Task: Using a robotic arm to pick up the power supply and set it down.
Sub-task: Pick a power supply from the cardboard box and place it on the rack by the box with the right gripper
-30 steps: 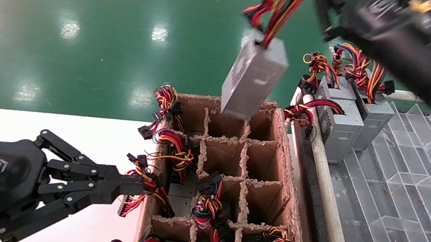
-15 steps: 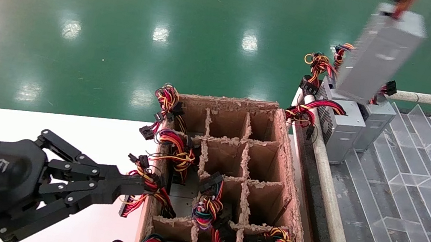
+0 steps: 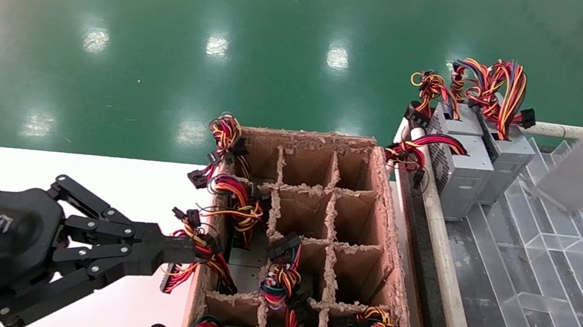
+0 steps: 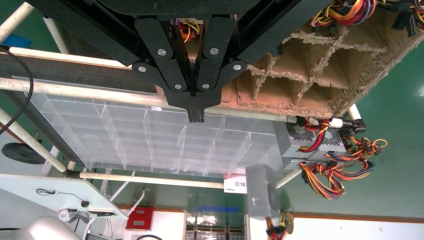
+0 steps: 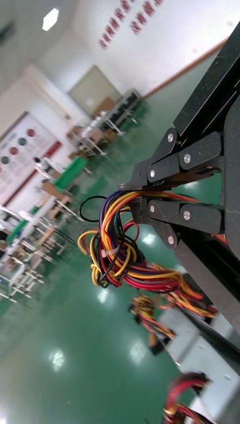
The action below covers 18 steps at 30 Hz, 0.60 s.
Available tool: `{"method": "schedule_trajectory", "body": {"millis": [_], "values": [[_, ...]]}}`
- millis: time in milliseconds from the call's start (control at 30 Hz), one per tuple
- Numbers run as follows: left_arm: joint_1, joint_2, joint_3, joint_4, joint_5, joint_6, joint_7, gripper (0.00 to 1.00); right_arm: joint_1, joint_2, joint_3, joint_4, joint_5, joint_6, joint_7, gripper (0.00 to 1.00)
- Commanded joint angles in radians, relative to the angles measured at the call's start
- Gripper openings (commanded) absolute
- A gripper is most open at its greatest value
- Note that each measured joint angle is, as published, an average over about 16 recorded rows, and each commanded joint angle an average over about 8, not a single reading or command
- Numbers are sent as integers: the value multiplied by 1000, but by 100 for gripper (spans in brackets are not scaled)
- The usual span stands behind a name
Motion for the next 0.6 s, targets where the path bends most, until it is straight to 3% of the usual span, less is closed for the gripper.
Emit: {"method": "schedule_trajectory", "body": {"millis": [33, 367, 600], "values": [[0, 0, 0, 0, 0, 0, 0, 0, -39, 14, 11, 0, 0, 15, 14, 0], [0, 0, 0, 0, 0, 0, 0, 0, -136, -36, 19, -5, 11, 63, 22, 0], [0, 0, 0, 0, 0, 0, 0, 0, -146, -77, -25, -25, -61, 134, 33, 0]]}}
